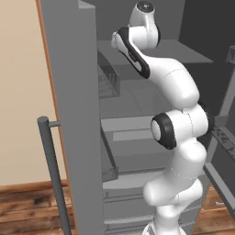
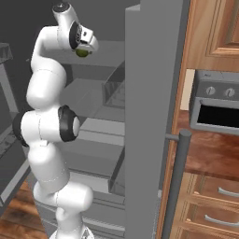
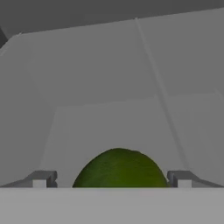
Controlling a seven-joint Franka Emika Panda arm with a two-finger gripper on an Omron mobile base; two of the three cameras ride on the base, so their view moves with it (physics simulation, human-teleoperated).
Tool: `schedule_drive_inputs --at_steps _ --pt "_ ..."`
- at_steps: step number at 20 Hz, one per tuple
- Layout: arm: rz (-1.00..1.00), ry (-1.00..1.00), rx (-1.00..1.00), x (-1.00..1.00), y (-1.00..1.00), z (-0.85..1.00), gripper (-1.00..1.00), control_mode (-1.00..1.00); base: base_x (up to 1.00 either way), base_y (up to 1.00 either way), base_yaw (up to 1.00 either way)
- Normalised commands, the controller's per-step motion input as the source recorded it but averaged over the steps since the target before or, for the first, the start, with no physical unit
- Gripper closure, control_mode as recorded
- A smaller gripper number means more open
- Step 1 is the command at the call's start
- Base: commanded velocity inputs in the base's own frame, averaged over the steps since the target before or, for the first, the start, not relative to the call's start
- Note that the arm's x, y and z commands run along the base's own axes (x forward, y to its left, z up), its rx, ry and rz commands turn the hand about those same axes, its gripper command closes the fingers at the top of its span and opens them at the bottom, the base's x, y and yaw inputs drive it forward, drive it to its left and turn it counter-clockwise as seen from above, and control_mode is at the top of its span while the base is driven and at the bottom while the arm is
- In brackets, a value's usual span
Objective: Grab the limes from the fridge, place them in the blender, close the lid, and turn on the blender to create a marinade.
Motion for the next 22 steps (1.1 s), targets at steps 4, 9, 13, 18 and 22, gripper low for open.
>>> schedule_drive_inputs --at_steps 4,9,13,18,22 --pt "0.00 0.03 0.00 0.00 0.00 -0.53 1.00 -1.00 0.00 0.00 0.00" --pt "0.00 -0.07 -0.01 0.13 0.00 -0.31 1.00 -1.00 0.00 0.00 0.00" --pt "0.00 -0.11 0.00 -0.28 -0.08 -0.03 1.00 -1.00 0.00 0.00 0.00" --pt "0.00 -0.21 0.01 -0.73 -0.07 0.00 1.00 -1.00 0.00 0.00 0.00" --pt "0.00 -0.42 0.03 -1.00 -0.11 0.00 1.00 -1.00 0.00 0.00 0.00"
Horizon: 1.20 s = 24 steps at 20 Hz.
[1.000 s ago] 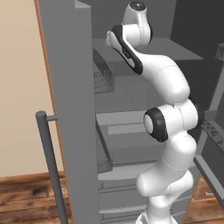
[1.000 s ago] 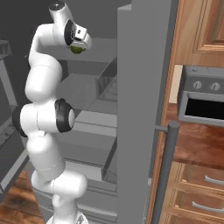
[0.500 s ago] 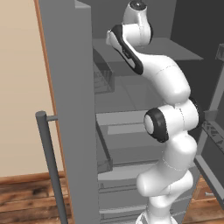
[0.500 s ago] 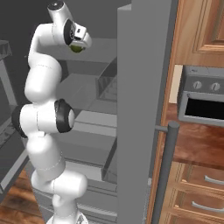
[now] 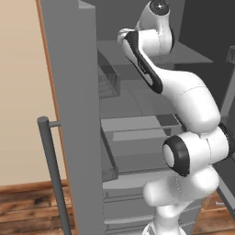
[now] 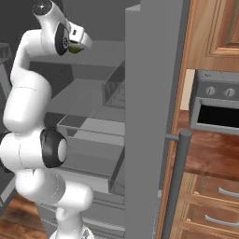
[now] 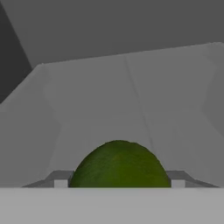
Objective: Grab the limes from the fridge, place them in the blender, close the lid, and turn on the blender to create a marinade.
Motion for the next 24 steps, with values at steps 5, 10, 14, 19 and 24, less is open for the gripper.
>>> schedule_drive_inputs --at_steps 5,10,14,19,24 --pt "0.01 -0.38 0.06 -1.00 -0.26 0.08 1.00 -1.00 0.00 0.00 0.00" --pt "0.00 -0.02 0.00 -1.00 -0.26 0.37 1.00 -1.00 0.00 0.00 0.00" --pt "0.00 0.14 0.00 -1.00 -0.13 0.20 1.00 -1.00 0.00 0.00 0.00" --pt "0.00 0.26 -0.03 -1.00 -0.12 -0.15 1.00 -1.00 0.00 0.00 0.00" --pt "0.03 0.28 -0.13 -1.00 -0.03 -0.65 1.00 -1.00 0.00 0.00 0.00"
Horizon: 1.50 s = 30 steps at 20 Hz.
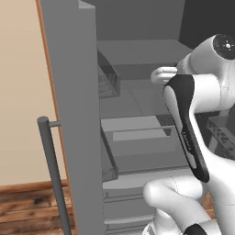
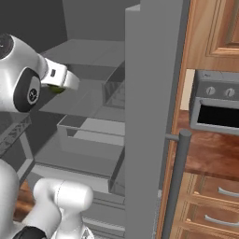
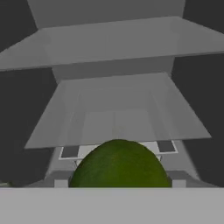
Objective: Grab the limes from the fridge, place them in the blender, close the lid, and turn on the blender to create a marinade.
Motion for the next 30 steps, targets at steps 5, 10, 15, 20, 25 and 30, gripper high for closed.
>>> schedule_drive_inputs --at_steps 5,10,15,20,25,30 --pt "0.05 0.20 -0.09 -1.00 -0.11 -0.92 1.00 -1.00 0.00 0.00 0.00" --pt "0.09 0.04 0.00 -1.00 -0.01 -0.92 1.00 -1.00 0.00 0.00 0.00" --pt "0.01 -0.01 0.00 -0.23 0.00 -0.17 1.00 -1.00 0.00 0.00 0.00" --pt "0.00 0.00 0.00 0.00 0.00 0.00 1.00 -1.00 0.00 0.00 0.00" --pt "0.00 0.00 0.00 -0.01 0.00 0.00 1.00 1.00 -0.04 0.11 -0.01" --pt "0.00 0.00 0.00 0.00 0.00 0.00 1.00 1.00 -0.34 0.01 -0.15"
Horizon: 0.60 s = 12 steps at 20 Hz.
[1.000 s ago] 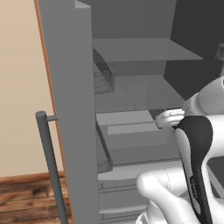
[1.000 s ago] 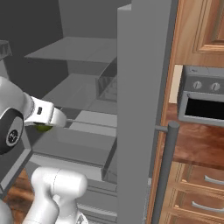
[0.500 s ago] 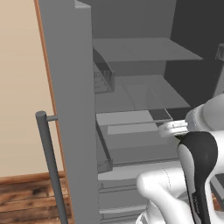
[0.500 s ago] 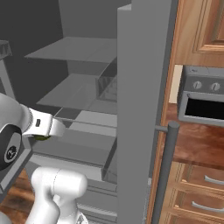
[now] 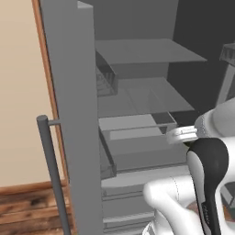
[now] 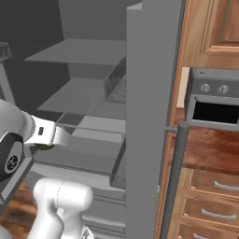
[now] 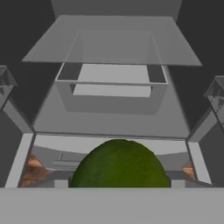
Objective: Grab the limes from the fridge, place them in the blender, close the lid, and turn on the blender to create a marinade.
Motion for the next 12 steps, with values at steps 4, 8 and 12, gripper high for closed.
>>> schedule_drive_inputs --at_steps 4,8,12 --pt "0.00 0.00 0.00 0.00 0.00 0.00 1.00 1.00 -0.64 0.02 -0.21" --pt "0.00 0.00 0.00 0.00 0.00 0.00 1.00 1.00 -0.54 0.04 -0.22" --pt "0.00 0.00 0.00 0.00 0.00 0.00 1.00 1.00 -0.65 0.11 -0.26"
